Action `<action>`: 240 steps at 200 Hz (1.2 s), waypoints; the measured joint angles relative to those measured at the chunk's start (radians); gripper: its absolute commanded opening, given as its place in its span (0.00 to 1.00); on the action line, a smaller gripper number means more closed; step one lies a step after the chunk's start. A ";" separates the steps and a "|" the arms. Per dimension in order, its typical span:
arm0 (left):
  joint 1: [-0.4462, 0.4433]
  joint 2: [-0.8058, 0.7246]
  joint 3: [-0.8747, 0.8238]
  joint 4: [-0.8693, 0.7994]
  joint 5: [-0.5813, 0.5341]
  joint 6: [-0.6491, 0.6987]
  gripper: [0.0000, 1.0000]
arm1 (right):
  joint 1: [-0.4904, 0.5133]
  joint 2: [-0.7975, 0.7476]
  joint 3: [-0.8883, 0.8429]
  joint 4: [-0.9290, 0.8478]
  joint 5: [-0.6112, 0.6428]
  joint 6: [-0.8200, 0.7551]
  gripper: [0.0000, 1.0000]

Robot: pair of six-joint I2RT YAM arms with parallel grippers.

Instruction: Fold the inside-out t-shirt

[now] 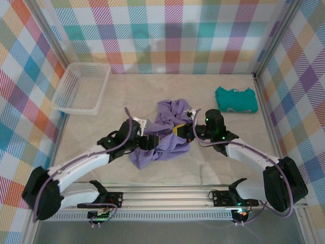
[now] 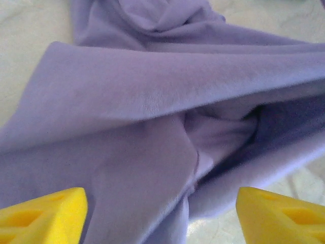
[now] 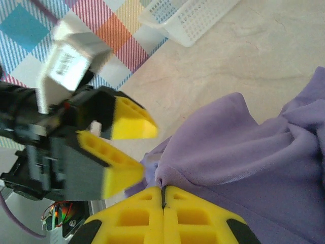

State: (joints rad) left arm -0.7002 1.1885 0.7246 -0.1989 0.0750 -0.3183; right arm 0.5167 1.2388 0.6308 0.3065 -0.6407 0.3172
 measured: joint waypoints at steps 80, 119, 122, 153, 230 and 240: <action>0.045 0.213 0.069 0.125 0.113 0.031 0.00 | -0.014 -0.156 -0.132 -0.099 0.105 -0.073 0.00; 0.103 -0.082 -0.095 0.317 0.230 0.009 0.00 | 0.197 -0.263 -0.145 -0.282 0.597 -0.134 0.40; 0.103 -0.100 -0.101 0.331 0.237 0.009 0.00 | 0.222 -0.261 -0.142 -0.287 0.622 -0.142 0.42; 0.103 -0.153 -0.119 0.393 0.280 0.021 0.00 | 0.321 -0.246 -0.102 -0.301 0.692 -0.291 0.60; 0.103 -0.192 -0.119 0.335 0.278 0.044 0.00 | 0.300 0.152 0.160 -0.220 0.582 -0.437 0.12; 0.103 -0.211 -0.118 0.306 0.232 0.046 0.00 | 0.275 0.159 0.166 -0.220 0.508 -0.414 0.04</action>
State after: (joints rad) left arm -0.5972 0.9779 0.6064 0.1074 0.3069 -0.2722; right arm 0.7921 1.3975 0.7971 0.0868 -0.1326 -0.0963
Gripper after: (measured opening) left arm 0.053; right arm 0.129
